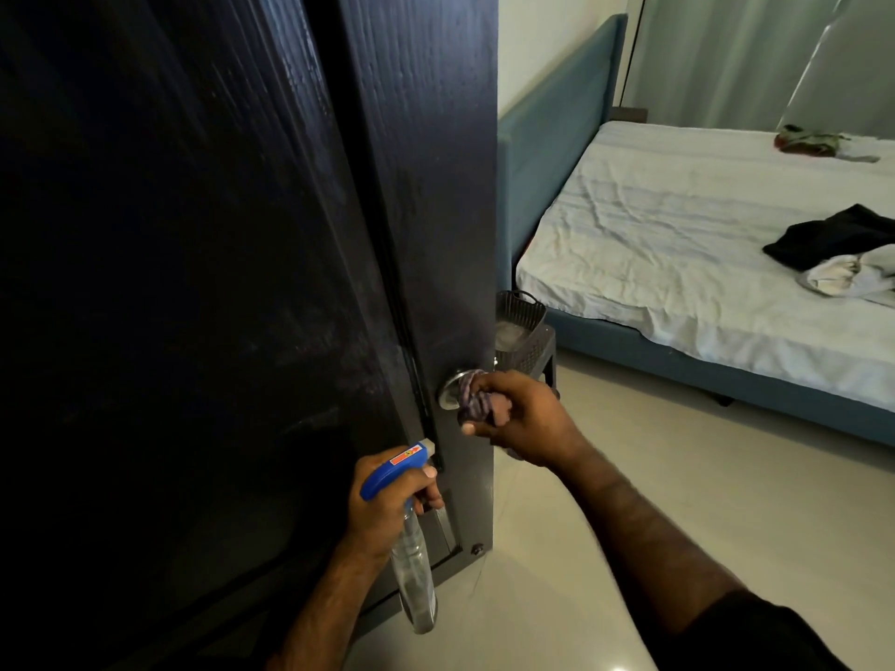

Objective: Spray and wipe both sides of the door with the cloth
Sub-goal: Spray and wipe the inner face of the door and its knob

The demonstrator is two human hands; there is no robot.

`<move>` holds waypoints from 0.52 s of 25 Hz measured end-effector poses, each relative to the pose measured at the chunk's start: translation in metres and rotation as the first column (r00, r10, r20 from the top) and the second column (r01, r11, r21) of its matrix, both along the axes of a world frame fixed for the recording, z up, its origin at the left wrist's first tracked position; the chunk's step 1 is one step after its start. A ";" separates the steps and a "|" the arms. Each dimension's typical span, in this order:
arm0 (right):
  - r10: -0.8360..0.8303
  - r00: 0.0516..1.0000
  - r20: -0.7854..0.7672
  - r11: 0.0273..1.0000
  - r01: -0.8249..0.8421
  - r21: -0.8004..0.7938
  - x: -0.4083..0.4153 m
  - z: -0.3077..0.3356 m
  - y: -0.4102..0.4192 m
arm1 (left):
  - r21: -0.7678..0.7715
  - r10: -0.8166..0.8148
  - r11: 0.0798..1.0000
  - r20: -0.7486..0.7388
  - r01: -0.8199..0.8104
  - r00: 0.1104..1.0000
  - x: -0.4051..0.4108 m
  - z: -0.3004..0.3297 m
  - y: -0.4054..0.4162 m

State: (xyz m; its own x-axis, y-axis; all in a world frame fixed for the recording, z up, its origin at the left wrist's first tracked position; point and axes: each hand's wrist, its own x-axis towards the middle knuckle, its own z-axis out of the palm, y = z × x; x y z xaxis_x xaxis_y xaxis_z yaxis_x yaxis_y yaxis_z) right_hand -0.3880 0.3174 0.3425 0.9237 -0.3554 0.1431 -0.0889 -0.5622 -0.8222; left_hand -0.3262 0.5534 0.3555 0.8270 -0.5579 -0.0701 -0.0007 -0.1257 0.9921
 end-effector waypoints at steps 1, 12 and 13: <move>-0.038 0.999 0.025 0.954 0.029 0.297 0.001 0.005 0.007 | -0.001 0.002 1.000 -0.005 -0.002 1.000 -0.001 0.001 -0.001; -0.077 0.994 0.080 0.811 0.016 0.585 -0.015 -0.048 0.023 | -0.003 -0.002 1.000 0.045 0.002 0.999 -0.006 0.009 -0.007; -0.050 0.993 0.106 0.884 -0.005 0.468 -0.012 -0.044 0.013 | 0.011 0.003 1.000 0.041 -0.003 0.999 -0.005 0.007 -0.006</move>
